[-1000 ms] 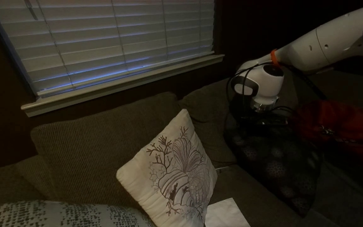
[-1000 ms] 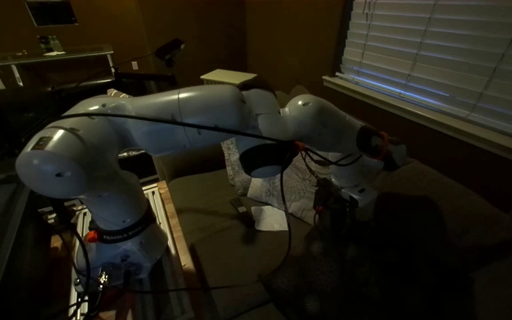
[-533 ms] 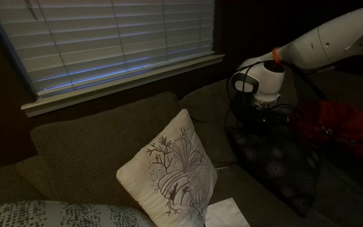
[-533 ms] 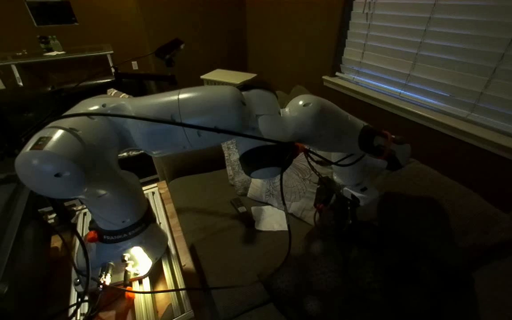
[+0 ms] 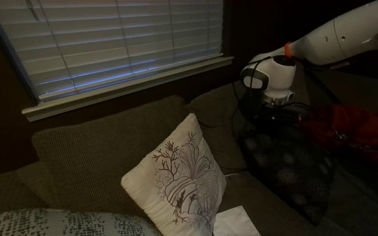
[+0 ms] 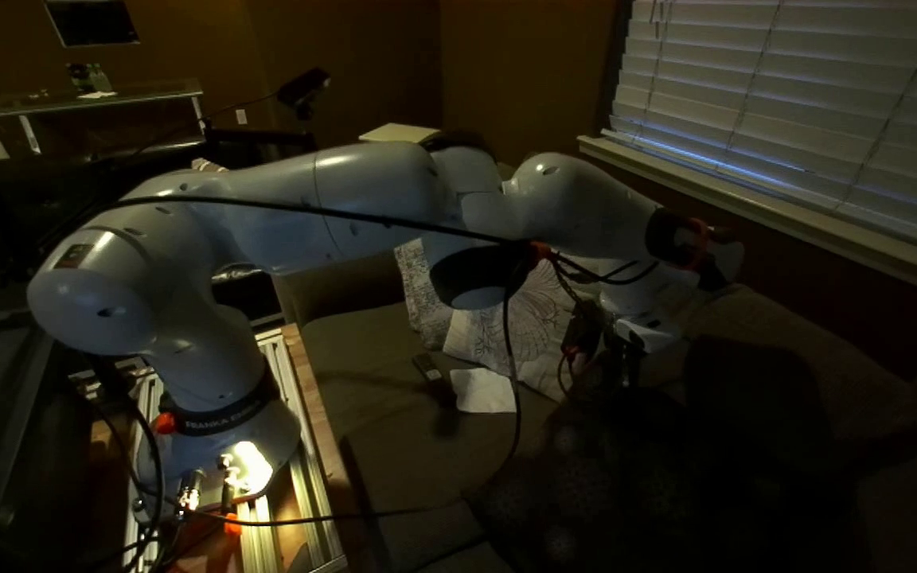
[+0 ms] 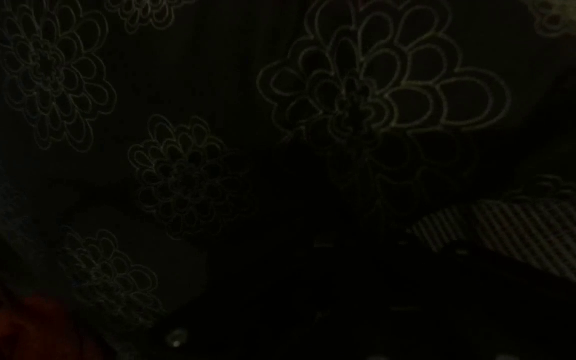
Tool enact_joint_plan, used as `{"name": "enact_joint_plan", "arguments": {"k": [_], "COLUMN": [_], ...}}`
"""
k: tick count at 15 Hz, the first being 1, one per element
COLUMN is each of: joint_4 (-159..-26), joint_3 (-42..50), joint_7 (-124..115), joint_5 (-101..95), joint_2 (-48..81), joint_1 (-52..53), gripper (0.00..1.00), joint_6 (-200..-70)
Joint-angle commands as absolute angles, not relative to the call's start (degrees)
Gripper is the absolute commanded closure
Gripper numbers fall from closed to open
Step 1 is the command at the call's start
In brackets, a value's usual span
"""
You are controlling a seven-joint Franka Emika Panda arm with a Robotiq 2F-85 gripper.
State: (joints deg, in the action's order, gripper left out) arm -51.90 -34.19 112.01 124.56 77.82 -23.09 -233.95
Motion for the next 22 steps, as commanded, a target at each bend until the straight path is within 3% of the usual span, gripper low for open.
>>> {"name": "enact_joint_plan", "arguments": {"k": [1,14,22], "joint_4": [-56.33,-77.73,-83.55], "joint_3": [-32.14,-18.63,-12.35], "joint_7": [107.50,70.02,55.02], "joint_5": [128.75,127.39,124.09], "joint_2": [72.51,55.71,52.15], "joint_1": [-21.04,-8.48,-1.03], "gripper": [0.99,0.99,0.99], "joint_6": [-236.63,-238.35,-244.69]}}
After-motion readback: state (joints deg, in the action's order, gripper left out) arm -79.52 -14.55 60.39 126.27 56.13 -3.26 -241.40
